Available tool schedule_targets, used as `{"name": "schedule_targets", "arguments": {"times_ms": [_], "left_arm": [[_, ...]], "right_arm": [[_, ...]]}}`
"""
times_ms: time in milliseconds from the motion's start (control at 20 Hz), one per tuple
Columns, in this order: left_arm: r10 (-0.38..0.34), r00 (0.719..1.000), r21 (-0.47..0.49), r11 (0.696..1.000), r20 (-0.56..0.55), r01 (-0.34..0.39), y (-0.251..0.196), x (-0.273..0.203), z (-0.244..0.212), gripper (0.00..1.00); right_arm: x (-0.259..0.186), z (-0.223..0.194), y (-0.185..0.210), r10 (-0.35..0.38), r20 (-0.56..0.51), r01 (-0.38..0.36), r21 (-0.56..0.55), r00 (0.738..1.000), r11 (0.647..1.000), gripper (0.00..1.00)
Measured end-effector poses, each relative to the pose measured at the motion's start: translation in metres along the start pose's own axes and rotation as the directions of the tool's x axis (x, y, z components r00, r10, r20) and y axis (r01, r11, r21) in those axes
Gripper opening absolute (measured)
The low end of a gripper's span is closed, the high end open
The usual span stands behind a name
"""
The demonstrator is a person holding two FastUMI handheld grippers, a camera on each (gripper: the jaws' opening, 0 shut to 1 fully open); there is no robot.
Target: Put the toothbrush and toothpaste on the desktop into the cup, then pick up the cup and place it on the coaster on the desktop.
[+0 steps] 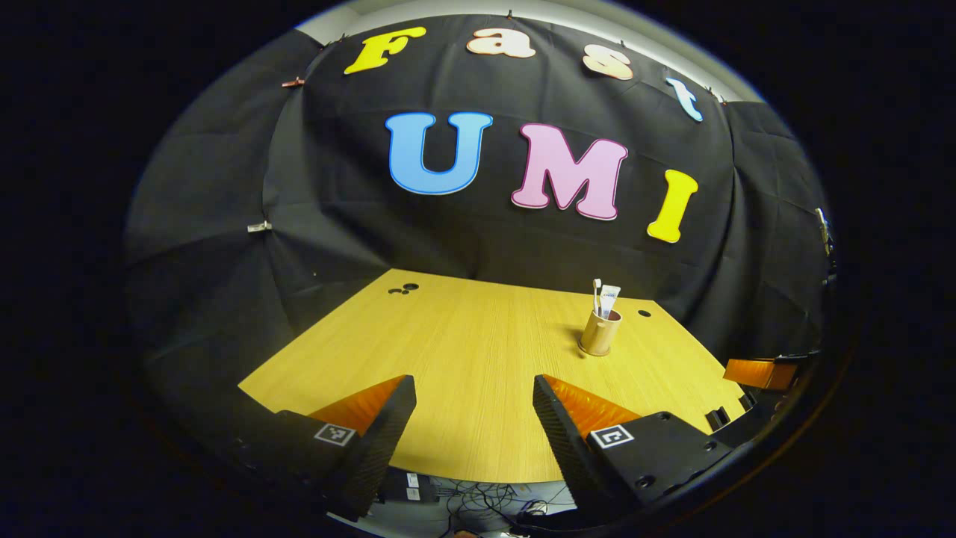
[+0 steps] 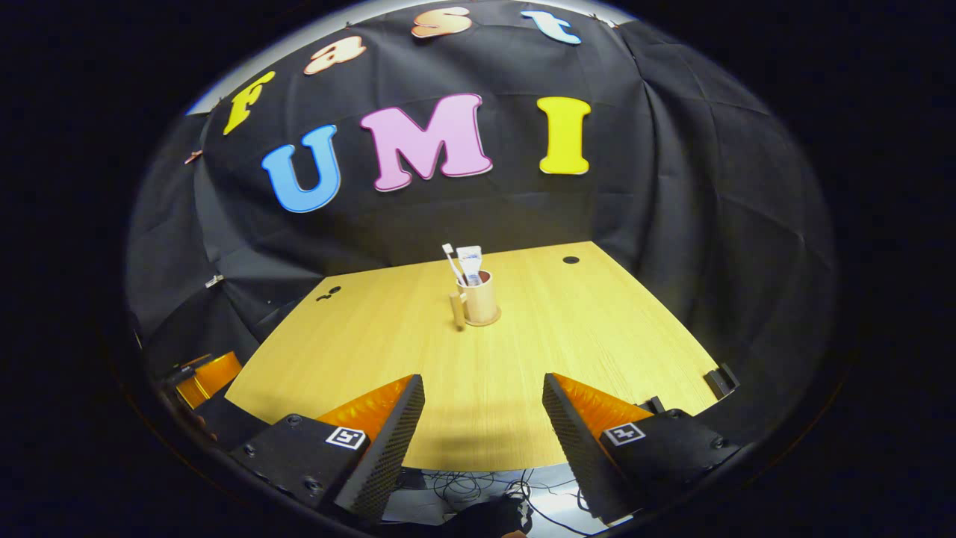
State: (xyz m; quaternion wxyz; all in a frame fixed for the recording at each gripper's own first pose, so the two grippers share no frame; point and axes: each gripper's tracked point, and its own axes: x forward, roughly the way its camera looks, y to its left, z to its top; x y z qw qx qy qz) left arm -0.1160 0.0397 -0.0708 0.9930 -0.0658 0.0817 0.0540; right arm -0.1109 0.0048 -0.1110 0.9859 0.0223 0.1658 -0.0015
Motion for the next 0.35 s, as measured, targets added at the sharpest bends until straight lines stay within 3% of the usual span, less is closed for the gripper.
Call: {"name": "schedule_targets", "arguments": {"times_ms": [100,150,350], "left_arm": [[-0.018,0.999,0.027,0.999,0.028,0.017,-0.007,-0.001,0.01,0.93],[-0.016,0.999,0.048,0.999,0.037,0.014,-0.007,-0.001,0.011,0.98],[-0.05,0.997,0.099,0.994,0.058,0.044,-0.024,0.002,0.02,0.98]], "right_arm": [[-0.006,-0.005,0.01,0.02,-0.002,-0.02,-0.018,1.0,1.0,0.98],[-0.008,-0.007,0.016,0.033,-0.006,-0.033,-0.024,0.999,0.999,0.98],[-0.012,-0.006,0.024,0.056,-0.002,-0.056,-0.065,0.998,0.996,0.98]]}}
